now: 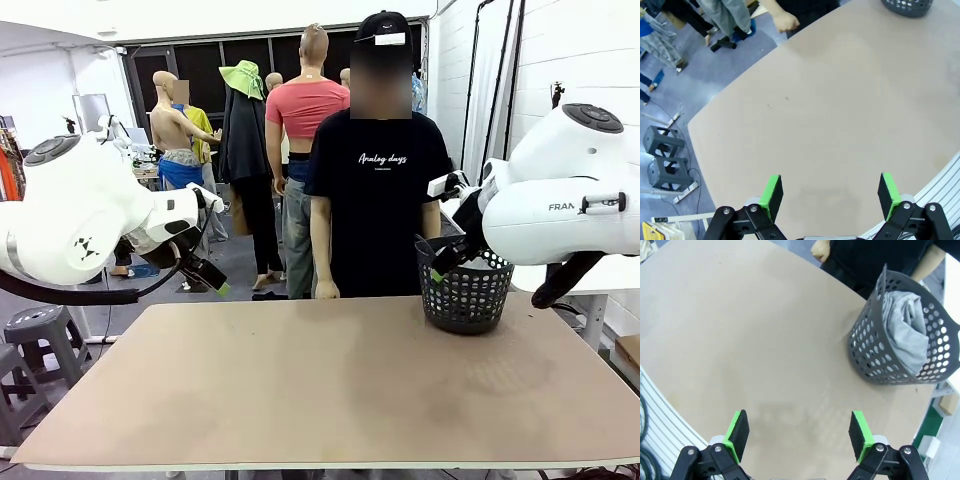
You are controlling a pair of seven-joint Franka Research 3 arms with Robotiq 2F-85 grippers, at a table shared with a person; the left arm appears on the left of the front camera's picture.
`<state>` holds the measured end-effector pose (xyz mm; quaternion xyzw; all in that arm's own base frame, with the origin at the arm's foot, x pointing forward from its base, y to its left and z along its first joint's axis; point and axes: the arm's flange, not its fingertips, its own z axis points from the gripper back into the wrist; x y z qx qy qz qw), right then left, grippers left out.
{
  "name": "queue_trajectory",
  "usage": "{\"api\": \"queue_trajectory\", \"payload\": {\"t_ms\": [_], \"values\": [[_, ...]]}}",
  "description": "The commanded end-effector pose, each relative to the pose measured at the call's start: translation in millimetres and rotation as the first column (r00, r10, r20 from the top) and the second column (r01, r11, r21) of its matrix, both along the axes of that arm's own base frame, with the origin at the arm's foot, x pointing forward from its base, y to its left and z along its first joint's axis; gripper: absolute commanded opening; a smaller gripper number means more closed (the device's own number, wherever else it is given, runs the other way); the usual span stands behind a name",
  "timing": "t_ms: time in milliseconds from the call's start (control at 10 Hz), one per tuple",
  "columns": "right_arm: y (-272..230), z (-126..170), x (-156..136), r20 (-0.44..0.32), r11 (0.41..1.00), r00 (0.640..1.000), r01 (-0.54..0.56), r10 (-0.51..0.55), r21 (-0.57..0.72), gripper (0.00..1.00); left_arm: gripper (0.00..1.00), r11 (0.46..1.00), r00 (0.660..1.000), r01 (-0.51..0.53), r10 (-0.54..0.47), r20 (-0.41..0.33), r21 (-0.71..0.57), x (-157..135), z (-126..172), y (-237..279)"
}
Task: Fold the training pants.
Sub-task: Grab both ends of the Training pants handed by a person.
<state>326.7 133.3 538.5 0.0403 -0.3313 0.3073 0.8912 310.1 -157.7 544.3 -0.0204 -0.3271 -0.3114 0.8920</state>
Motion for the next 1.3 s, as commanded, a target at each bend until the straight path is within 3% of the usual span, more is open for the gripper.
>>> {"api": "queue_trajectory", "payload": {"t_ms": [0,1200], "values": [[-0.8,1.2,0.6,0.008,1.000,1.000,0.002,-0.002,0.005,1.00,1.00,1.000,1.000,0.020,-0.020,-0.017,-0.007,1.3,-3.7,-1.3],[-0.8,1.2,0.6,0.008,1.000,1.000,0.002,-0.002,0.005,1.00,1.00,1.000,1.000,0.020,-0.020,-0.017,-0.007,1.3,-3.7,-1.3]]}}
